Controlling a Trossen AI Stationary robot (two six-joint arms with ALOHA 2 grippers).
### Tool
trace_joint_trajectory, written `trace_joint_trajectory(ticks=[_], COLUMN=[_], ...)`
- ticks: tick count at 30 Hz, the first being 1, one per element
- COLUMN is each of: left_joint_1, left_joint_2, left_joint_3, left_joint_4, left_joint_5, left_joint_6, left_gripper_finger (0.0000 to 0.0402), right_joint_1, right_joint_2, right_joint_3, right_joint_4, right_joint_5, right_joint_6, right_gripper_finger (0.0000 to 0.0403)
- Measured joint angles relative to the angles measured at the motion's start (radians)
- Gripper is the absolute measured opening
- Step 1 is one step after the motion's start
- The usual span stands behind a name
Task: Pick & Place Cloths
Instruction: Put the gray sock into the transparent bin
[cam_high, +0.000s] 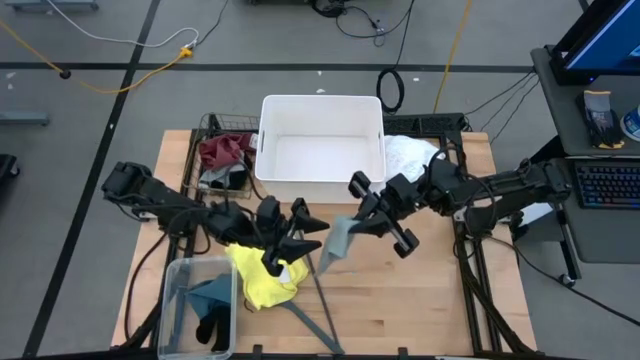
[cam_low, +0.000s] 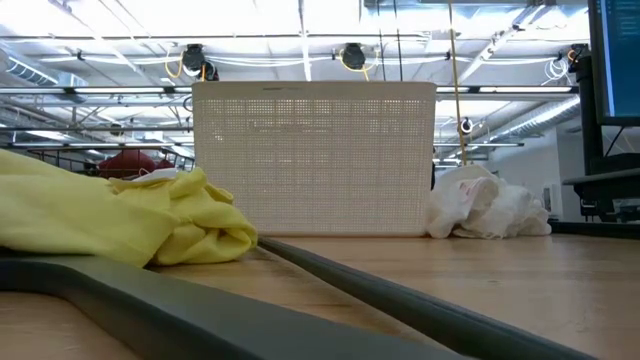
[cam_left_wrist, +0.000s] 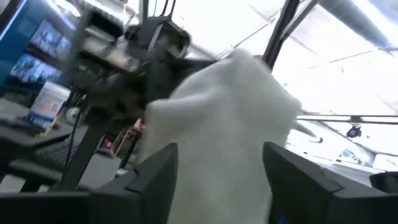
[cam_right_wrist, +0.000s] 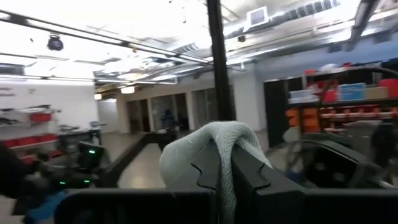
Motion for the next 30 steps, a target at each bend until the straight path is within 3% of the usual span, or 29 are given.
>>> trace_joint_trajectory(ticks=[5, 10, 17, 23, 27, 30], left_joint_1=[0.0, -0.001, 0.0, 0.005, 0.009, 0.009], left_joint_2=[0.0, -0.001, 0.0, 0.0, 0.0, 0.0], left_joint_3=[0.043, 0.09, 0.153, 0.158, 0.158, 0.158], left_joint_4=[-0.035, -0.113, -0.284, -0.306, -0.32, -0.323], left_joint_5=[0.02, 0.022, -0.014, -0.115, -0.122, -0.122], left_joint_6=[0.071, 0.109, 0.108, 0.112, 0.104, 0.105], left_gripper_finger=[0.0288, 0.031, 0.0312, 0.0312, 0.0312, 0.0312], right_joint_1=[-0.012, -0.012, -0.012, 0.0, 0.014, 0.035], right_joint_2=[0.0, 0.0, 0.0, 0.033, 0.046, 0.046], right_joint_3=[0.0, -0.001, -0.002, -0.002, -0.002, -0.002], right_joint_4=[-0.001, -0.001, 0.0, 0.031, 0.037, 0.039], right_joint_5=[0.069, 0.157, 0.276, 0.293, 0.3, 0.366], right_joint_6=[-0.036, -0.086, -0.134, -0.14, -0.161, -0.206], right_gripper_finger=[0.0003, 0.0003, 0.0004, 0.0004, 0.0004, 0.0004])
